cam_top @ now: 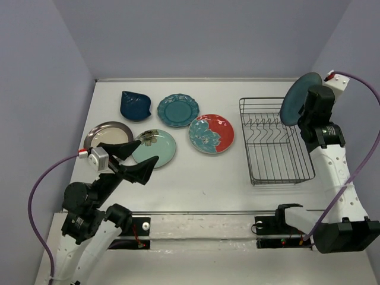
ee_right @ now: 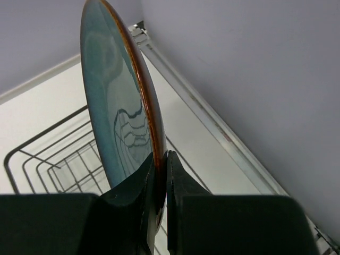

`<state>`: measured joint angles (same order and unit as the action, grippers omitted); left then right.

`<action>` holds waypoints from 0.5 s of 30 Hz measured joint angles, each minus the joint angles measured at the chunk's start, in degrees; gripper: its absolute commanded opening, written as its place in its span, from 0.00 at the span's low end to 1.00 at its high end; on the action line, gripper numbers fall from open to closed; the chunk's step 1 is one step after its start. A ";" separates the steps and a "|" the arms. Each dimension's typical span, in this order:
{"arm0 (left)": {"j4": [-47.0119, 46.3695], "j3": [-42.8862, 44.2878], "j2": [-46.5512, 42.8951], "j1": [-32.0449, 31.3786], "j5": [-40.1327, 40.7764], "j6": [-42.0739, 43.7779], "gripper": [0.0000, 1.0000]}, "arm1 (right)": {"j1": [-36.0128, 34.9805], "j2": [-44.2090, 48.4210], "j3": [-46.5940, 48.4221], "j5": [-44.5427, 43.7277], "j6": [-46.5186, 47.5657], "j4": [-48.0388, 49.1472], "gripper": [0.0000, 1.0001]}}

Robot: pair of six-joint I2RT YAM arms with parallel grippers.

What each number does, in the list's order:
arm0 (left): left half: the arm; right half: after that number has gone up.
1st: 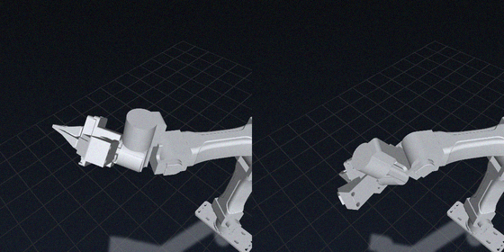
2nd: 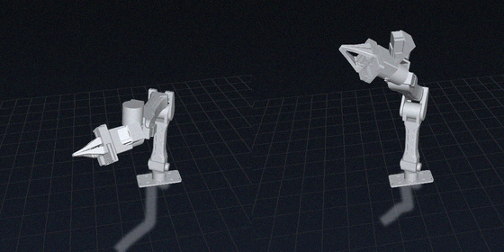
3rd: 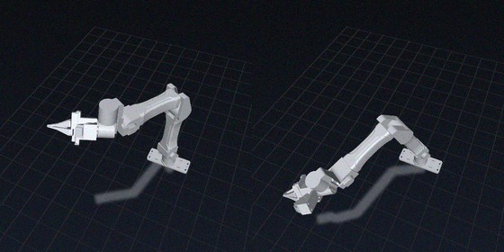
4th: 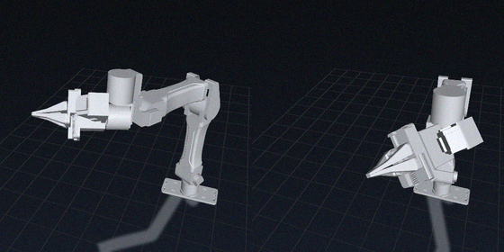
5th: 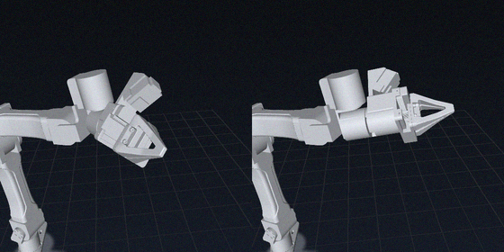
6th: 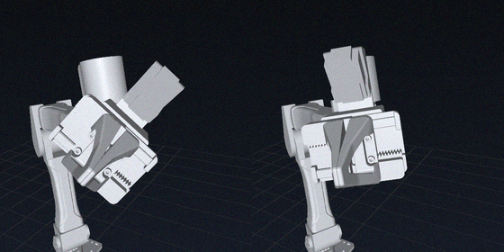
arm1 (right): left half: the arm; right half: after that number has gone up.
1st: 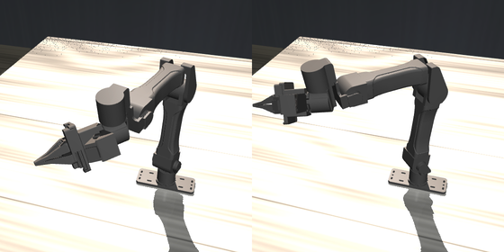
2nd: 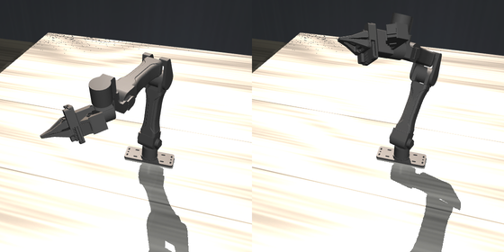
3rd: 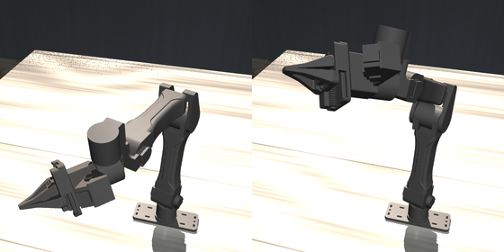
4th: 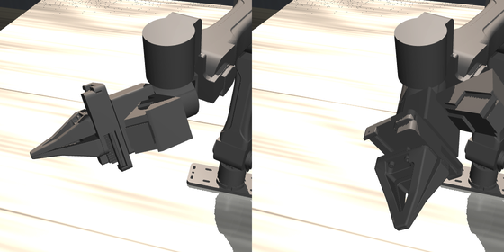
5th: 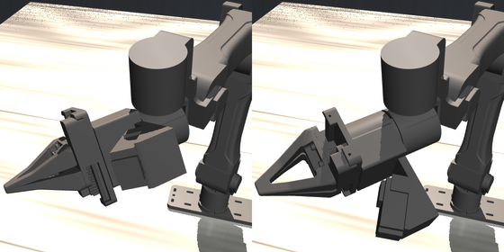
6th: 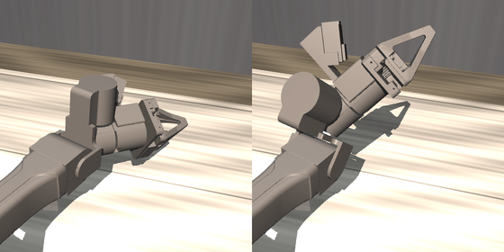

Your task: Load the plates into the dish rack

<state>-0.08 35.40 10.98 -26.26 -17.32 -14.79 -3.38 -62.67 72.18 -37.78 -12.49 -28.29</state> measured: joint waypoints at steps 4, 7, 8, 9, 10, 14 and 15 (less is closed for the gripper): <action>0.17 0.00 -2.34 -2.03 1.14 0.42 0.99 | 2.14 -0.44 -1.73 0.55 4.26 2.34 0.07; 0.46 0.02 -3.54 -3.58 1.95 0.70 0.99 | 3.02 -2.10 -1.73 1.09 9.01 5.42 0.07; 0.68 0.00 -3.93 -4.15 2.25 0.81 0.99 | 3.32 -2.80 -1.73 1.73 11.69 6.91 0.07; 0.92 0.00 -4.44 -4.81 2.51 0.85 0.99 | 3.56 -3.37 -1.81 2.29 13.09 8.02 0.07; 1.11 0.02 -5.03 -5.44 2.80 0.94 0.99 | 3.78 -3.78 -1.90 3.02 14.73 9.11 0.07; 1.25 0.02 -6.32 -7.13 3.87 1.25 0.99 | 4.55 -4.15 -3.78 5.64 20.39 12.46 0.07; 1.25 0.02 -6.43 -7.45 4.04 1.27 0.99 | 4.63 -4.15 -4.17 6.23 21.94 12.59 0.07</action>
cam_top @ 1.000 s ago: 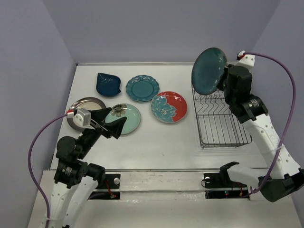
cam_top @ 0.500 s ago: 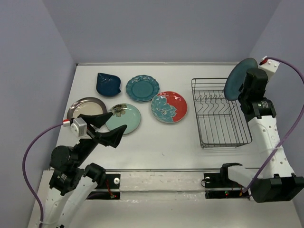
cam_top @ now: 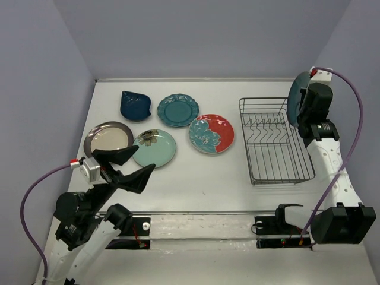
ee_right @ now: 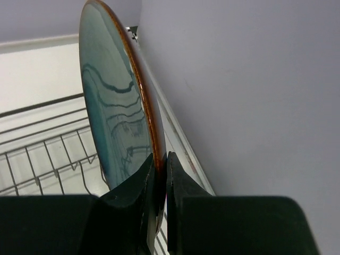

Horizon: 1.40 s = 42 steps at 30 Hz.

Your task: Load the plates into the dish rack

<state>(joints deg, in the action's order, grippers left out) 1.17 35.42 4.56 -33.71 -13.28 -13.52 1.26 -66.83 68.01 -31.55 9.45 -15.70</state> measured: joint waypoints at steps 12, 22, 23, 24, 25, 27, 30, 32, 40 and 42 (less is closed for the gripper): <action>1.70 0.31 -0.63 -1.25 1.86 0.48 0.99 | 0.24 -2.69 -2.32 3.39 7.34 0.76 0.07; 1.81 0.31 -0.63 -1.22 2.36 0.59 0.99 | 1.01 -7.04 -2.62 3.43 8.02 1.29 0.07; 1.84 0.31 -0.63 -1.25 2.38 0.59 0.99 | 1.11 -7.04 -2.69 3.52 8.11 1.40 0.07; 1.84 0.31 -0.63 -1.25 2.38 0.59 0.99 | 1.16 -7.04 -3.06 3.72 8.22 2.05 0.07; 1.88 0.31 -0.63 -1.22 2.40 0.59 0.99 | 1.22 -7.04 -3.41 3.96 8.17 2.62 0.07; 1.90 0.31 -0.61 -1.25 2.43 0.59 0.99 | 1.36 -7.04 -4.79 4.37 7.72 3.93 0.07; 1.92 0.31 -0.61 -1.22 2.47 0.59 0.99 | 1.38 -7.02 -7.65 4.76 6.25 5.20 0.07; 1.92 0.31 -0.61 -1.25 2.73 0.61 0.99 | 1.38 -7.02 -9.97 5.38 5.03 5.49 0.07; 2.19 0.31 -0.57 -1.49 3.93 0.55 0.99 | 1.68 -5.90 -13.62 4.17 2.43 8.41 0.37; 2.19 0.31 -0.50 -1.49 4.68 0.37 0.99 | 1.68 -5.92 -13.64 3.98 1.90 8.92 0.60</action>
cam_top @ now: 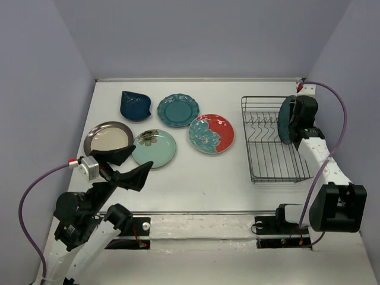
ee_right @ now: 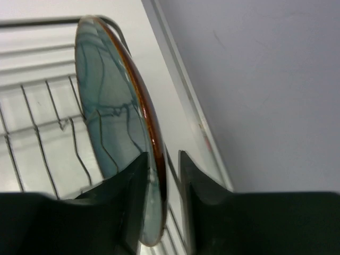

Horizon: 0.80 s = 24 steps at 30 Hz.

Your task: Load the plates into the dish rack

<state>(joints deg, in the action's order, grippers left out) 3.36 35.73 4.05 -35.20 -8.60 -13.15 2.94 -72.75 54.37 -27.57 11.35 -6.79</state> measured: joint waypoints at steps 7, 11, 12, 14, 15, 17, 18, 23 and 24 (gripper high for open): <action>0.66 0.00 1.16 0.00 2.89 -0.94 0.99 | 0.07 0.02 6.03 -3.65 -4.68 -1.99 0.90; 1.55 0.02 2.49 0.00 5.16 -1.33 0.99 | -0.07 0.17 14.16 -4.31 -9.99 -7.32 0.92; 1.86 0.02 2.91 0.00 5.70 -1.42 0.99 | -0.52 0.48 16.13 -4.07 -11.63 -8.94 0.92; 2.45 0.02 3.72 0.00 6.38 -1.62 0.99 | -2.67 2.19 18.10 -3.48 -15.65 -11.06 0.92; 2.67 0.02 4.02 0.00 6.78 -1.75 0.99 | -4.55 3.56 18.38 -2.82 -17.59 -12.15 0.90; 2.99 0.11 4.61 0.00 7.91 -1.88 0.99 | -9.68 6.27 18.10 -1.73 -21.66 -13.40 0.84; 3.23 0.24 5.01 0.00 8.79 -1.97 0.99 | -13.84 7.63 17.59 -0.76 -24.57 -13.44 0.78; 4.09 1.16 7.67 0.46 12.33 -1.99 0.99 | -39.69 8.72 6.75 1.16 -39.39 -2.78 0.66; 4.28 1.20 7.98 0.57 13.53 -1.95 0.99 | -43.12 7.06 5.38 0.50 -41.83 -0.92 0.66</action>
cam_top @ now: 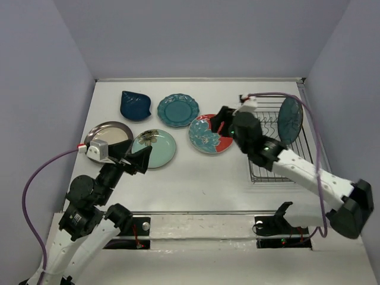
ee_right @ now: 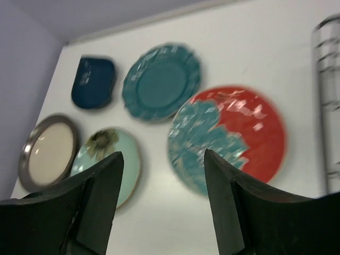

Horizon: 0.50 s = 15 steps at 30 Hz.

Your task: Load the plates into the dish rack

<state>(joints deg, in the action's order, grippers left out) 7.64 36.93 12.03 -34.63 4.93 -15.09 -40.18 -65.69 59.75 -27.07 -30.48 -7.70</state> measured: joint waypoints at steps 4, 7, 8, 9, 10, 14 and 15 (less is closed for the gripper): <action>1.20 0.20 0.57 0.42 4.59 0.11 0.99 | -11.82 -15.28 -0.94 -0.70 -9.60 8.35 0.66; 1.70 0.48 0.72 0.72 6.67 0.20 0.99 | -16.31 -27.45 -0.94 0.63 -17.11 14.05 0.66; 1.77 0.59 0.85 0.74 7.06 0.22 0.99 | -17.03 -30.53 -1.07 1.05 -19.50 15.74 0.66; 1.77 0.72 1.05 0.79 7.37 0.22 0.99 | -17.38 -33.73 -1.29 1.53 -22.16 17.66 0.66; 1.77 0.74 1.31 0.92 7.61 0.22 0.99 | -17.51 -35.91 -1.60 1.95 -24.33 19.19 0.66; 1.88 0.83 3.41 1.03 7.76 0.22 0.99 | -17.55 -41.62 -2.62 2.82 -31.80 25.29 0.66; 1.95 0.83 4.22 1.11 7.74 0.22 0.99 | -17.53 -42.66 -2.64 3.04 -32.85 26.62 0.66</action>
<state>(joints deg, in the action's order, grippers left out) 9.58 37.76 16.25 -33.52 12.67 -14.87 -57.71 -108.36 57.10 -24.03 -63.33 18.92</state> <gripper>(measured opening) 0.990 0.659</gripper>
